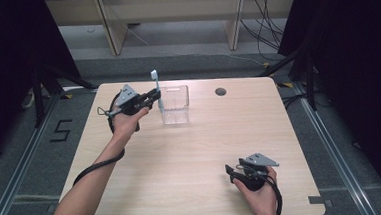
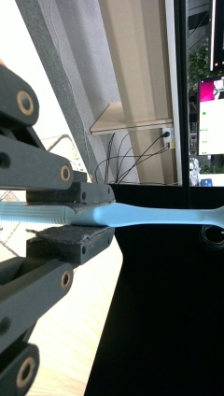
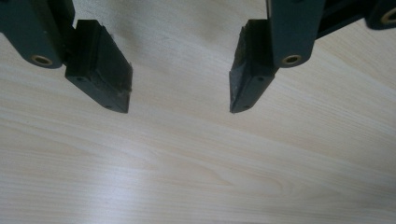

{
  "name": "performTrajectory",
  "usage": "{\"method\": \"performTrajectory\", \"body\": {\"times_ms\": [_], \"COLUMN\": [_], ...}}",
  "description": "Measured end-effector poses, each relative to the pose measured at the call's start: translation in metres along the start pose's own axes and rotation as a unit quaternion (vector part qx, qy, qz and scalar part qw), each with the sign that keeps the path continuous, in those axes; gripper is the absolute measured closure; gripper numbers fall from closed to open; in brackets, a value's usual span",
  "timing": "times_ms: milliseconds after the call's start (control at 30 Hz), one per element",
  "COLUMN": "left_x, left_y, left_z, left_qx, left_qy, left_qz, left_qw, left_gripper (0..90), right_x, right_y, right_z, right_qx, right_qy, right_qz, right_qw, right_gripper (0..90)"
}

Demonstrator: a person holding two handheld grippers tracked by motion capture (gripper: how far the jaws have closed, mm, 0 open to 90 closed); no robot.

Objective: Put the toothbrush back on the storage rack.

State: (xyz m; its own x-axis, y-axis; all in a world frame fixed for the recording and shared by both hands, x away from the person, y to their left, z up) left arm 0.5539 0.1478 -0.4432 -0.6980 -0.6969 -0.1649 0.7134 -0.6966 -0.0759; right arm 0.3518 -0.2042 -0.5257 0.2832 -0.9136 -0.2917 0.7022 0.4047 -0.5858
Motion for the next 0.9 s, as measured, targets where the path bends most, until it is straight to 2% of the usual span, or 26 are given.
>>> {"method": "performTrajectory", "body": {"times_ms": [133,167,200,233,267,300,333,400,433,467,500,533,567,600,700,900], "left_x": [0.0,0.001,0.001,0.001,0.002,0.002,0.002,0.002,0.003,0.003,0.003,0.003,0.003,0.003,0.004,0.004], "left_y": [-0.001,-0.001,-0.001,-0.001,-0.001,-0.001,-0.001,0.0,0.0,0.0,-0.001,-0.001,-0.001,-0.001,-0.001,-0.001], "left_z": [-0.002,-0.002,-0.003,-0.004,-0.004,-0.004,-0.005,-0.006,-0.007,-0.007,-0.008,-0.009,-0.009,-0.01,-0.013,-0.012], "left_qx": [-0.001,-0.001,-0.004,-0.004,-0.006,-0.006,-0.007,-0.007,-0.008,-0.009,-0.009,-0.01,-0.011,-0.011,-0.011,-0.015], "left_qy": [-0.001,-0.002,0.0,0.002,0.002,0.002,0.001,0.001,0.0,0.0,-0.001,0.0,0.0,-0.002,-0.002,0.001], "left_qz": [0.001,0.001,-0.001,-0.001,-0.001,-0.001,-0.001,-0.001,-0.001,-0.002,-0.001,-0.002,-0.002,-0.002,-0.002,-0.003], "left_qw": [1.0,1.0,1.0,1.0,1.0,1.0,1.0,1.0,1.0,1.0,1.0,1.0,0.9999,0.9999,0.9999,0.9999], "left_gripper": [78.1,78.1,78.2,78.1,78.2,78.1,78.1,78.2,78.2,78.1,78.1,78.1,78.1,78.1,78.1,78.1], "right_x": [0.0,-0.003,-0.003,0.0,-0.002,-0.002,0.0,0.0,-0.002,-0.003,0.0,-0.001,0.0,-0.002,0.0,-0.001], "right_y": [0.001,0.0,0.001,0.001,0.001,0.0,0.0,0.0,0.0,0.0,0.0,0.0,0.001,0.001,0.002,0.002], "right_z": [0.0,-0.002,-0.002,-0.001,-0.001,-0.001,0.0,0.0,-0.002,-0.002,-0.001,-0.001,-0.001,-0.002,-0.001,-0.002], "right_qx": [0.004,-0.005,-0.003,0.001,-0.001,-0.005,-0.001,-0.002,-0.008,-0.011,-0.002,-0.006,0.001,-0.004,0.002,-0.001], "right_qy": [0.001,0.022,0.022,0.001,0.013,0.012,-0.002,-0.002,0.016,0.021,-0.001,0.008,0.002,0.017,0.0,0.006], "right_qz": [0.003,0.006,0.007,0.0,0.003,-0.001,-0.003,-0.003,0.001,0.002,-0.002,-0.001,0.0,0.002,0.002,0.001], "right_qw": [1.0,0.9997,0.9997,1.0,0.9999,0.9999,1.0,1.0,0.9998,0.9997,1.0,0.9999,1.0,0.9998,1.0,1.0], "right_gripper": [40.2,40.2,40.2,40.2,40.2,40.2,40.2,40.2,40.2,40.2,40.2,40.2,40.2,40.2,40.2,40.2]}}
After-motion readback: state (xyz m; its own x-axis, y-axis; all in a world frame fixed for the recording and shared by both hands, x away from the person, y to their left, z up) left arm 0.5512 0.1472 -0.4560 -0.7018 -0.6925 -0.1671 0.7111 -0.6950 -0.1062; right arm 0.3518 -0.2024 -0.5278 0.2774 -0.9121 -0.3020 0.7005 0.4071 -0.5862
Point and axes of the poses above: each handheld gripper's, and its own axes: y roughly forward along the jaws, z roughly out of its top, x roughly to its right, the point moved 3 cm from there along y, roughly forward along the jaws, and after that the axes turned 12 degrees about y, right-handed, at the moved point
